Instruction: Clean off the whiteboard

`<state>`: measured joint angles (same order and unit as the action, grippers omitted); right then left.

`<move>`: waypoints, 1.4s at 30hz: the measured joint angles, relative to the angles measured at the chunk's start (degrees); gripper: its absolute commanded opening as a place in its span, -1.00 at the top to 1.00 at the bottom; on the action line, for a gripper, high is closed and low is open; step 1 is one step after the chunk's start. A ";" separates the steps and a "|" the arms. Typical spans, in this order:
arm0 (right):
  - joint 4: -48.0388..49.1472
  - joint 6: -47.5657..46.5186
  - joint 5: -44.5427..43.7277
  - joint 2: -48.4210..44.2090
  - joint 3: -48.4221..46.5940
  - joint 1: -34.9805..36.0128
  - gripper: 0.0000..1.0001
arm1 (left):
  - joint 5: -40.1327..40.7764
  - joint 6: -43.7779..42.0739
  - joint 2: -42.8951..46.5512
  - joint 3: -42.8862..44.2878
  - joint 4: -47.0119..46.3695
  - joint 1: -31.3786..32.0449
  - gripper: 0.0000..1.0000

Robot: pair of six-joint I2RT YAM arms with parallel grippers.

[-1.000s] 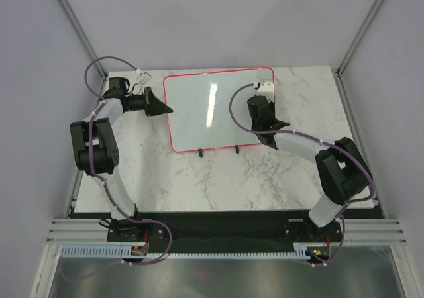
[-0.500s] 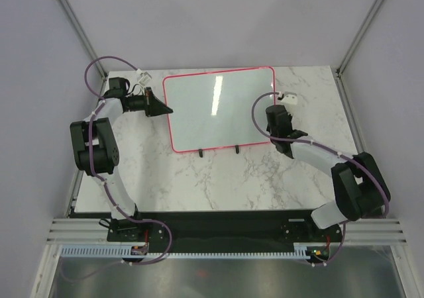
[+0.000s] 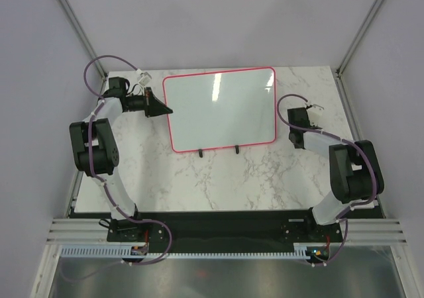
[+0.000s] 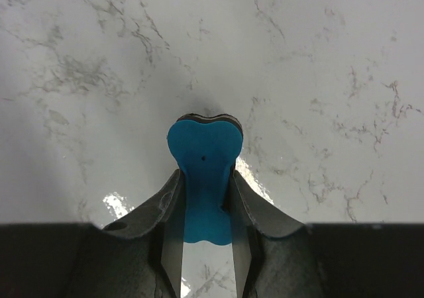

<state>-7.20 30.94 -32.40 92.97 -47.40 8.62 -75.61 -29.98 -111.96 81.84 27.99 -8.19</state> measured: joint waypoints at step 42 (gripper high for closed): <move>-3.76 -4.66 10.71 3.65 -6.78 -1.88 -0.21 | 5.14 -9.64 0.15 1.14 3.96 -0.94 0.23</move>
<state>-10.96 26.28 -21.69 96.62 -54.17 6.74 -70.48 -39.62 -111.81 82.98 31.94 -9.13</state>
